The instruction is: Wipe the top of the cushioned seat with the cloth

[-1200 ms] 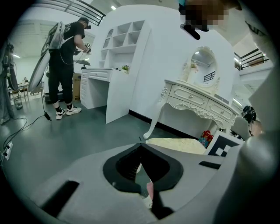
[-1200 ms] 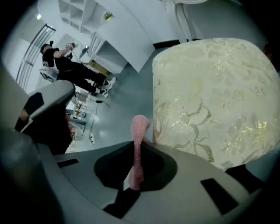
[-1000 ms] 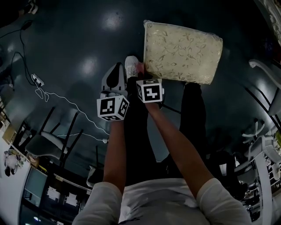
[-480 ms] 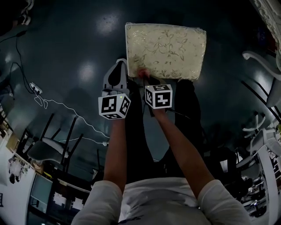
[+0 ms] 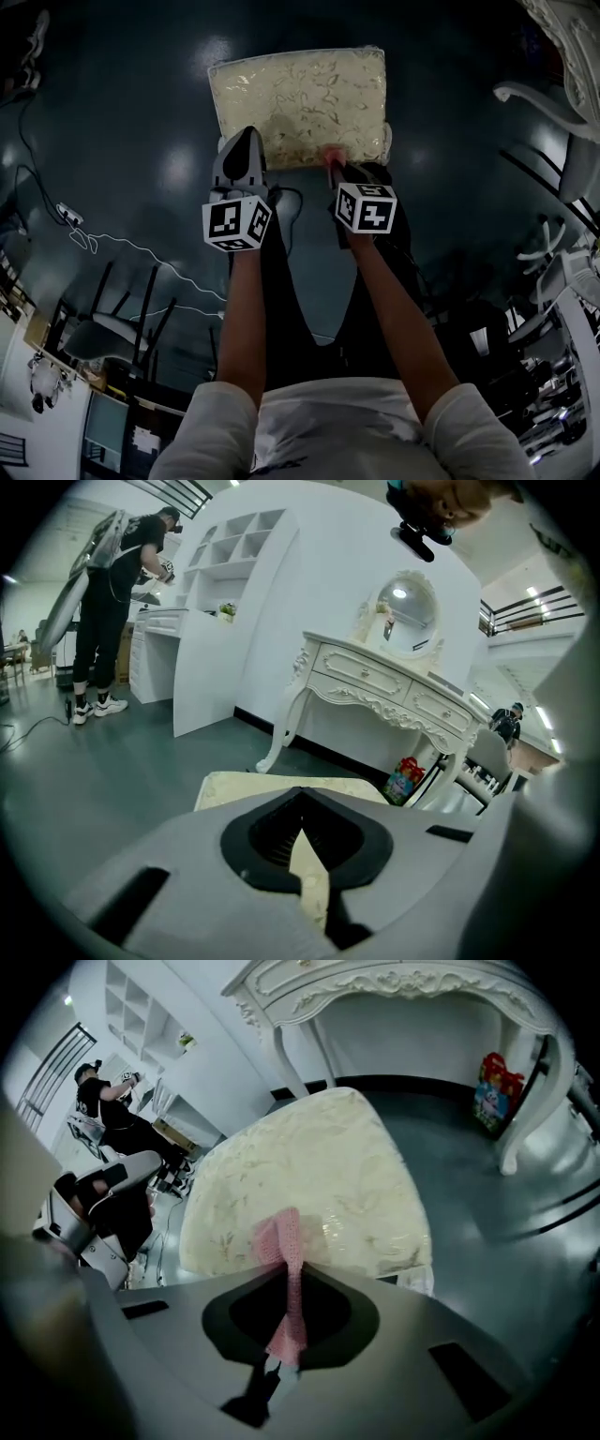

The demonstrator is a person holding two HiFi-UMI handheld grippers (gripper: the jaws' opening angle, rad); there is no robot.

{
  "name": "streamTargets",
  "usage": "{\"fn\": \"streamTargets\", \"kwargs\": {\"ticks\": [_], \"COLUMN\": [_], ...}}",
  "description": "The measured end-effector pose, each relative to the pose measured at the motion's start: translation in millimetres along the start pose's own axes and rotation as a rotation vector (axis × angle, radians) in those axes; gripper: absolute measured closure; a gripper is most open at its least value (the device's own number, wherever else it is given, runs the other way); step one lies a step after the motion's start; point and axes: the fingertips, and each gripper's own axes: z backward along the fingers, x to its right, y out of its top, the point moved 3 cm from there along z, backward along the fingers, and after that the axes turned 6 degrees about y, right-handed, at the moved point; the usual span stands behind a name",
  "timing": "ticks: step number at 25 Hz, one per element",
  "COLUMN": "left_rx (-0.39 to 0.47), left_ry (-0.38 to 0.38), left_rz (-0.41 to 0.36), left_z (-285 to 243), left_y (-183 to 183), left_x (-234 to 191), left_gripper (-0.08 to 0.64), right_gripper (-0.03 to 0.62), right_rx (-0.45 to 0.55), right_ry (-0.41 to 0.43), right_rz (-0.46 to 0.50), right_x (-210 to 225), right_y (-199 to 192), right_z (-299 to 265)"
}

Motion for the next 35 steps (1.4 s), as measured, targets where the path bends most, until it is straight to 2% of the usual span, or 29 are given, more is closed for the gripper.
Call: {"fn": "streamTargets", "kwargs": {"ticks": [5,11,13,16,17,18,20,23,26,28,32,35], "left_rx": [-0.012,-0.024,-0.026,-0.039,-0.045,-0.051,-0.059,-0.033,-0.004,0.062,0.18,0.211], "left_ry": [-0.039,-0.062,-0.065,-0.071,-0.076,-0.085,-0.118,-0.172,-0.198,-0.207,-0.258,-0.266], "left_rz": [-0.012,-0.023,-0.022,-0.012,-0.007,-0.005,-0.027,-0.131,-0.186,-0.184,-0.165,-0.166], "left_z": [-13.9,-25.6,-28.2,-30.0,-28.9,-25.5,-11.5,15.8,48.9,71.7,126.1,156.4], "left_y": [-4.2,-7.1,-6.4,-3.7,-0.2,5.8,27.5,90.4,159.8,205.9,283.9,334.3], "left_x": [33.5,54.9,58.6,64.0,65.8,68.7,77.8,89.9,104.3,118.4,147.1,161.9], "left_gripper": [0.549,0.549,0.549,0.549,0.549,0.549,0.549,0.549,0.549,0.549,0.549,0.549], "right_gripper": [0.569,0.569,0.569,0.569,0.569,0.569,0.569,0.568,0.568,0.568,0.568,0.568], "right_rx": [0.038,0.028,0.012,-0.018,-0.035,-0.053,-0.082,-0.041,0.097,0.189,0.346,0.479], "right_ry": [-0.064,-0.161,-0.14,-0.033,-0.009,0.004,0.038,0.153,0.232,0.262,0.281,0.251], "right_rz": [-0.032,-0.035,-0.045,-0.179,-0.207,-0.195,-0.078,0.077,0.183,0.289,0.404,0.449], "right_x": [45.4,97.6,112.1,127.5,130.2,129.2,110.6,44.6,-32.2,-74.2,-143.7,-173.7], "right_y": [8.2,15.3,16.7,15.2,16.4,20.1,35.2,89.0,154.2,194.1,233.2,261.8], "right_z": [27.4,46.3,41.5,28.5,29.1,33.8,53.0,96.3,171.0,223.5,316.2,366.4]}}
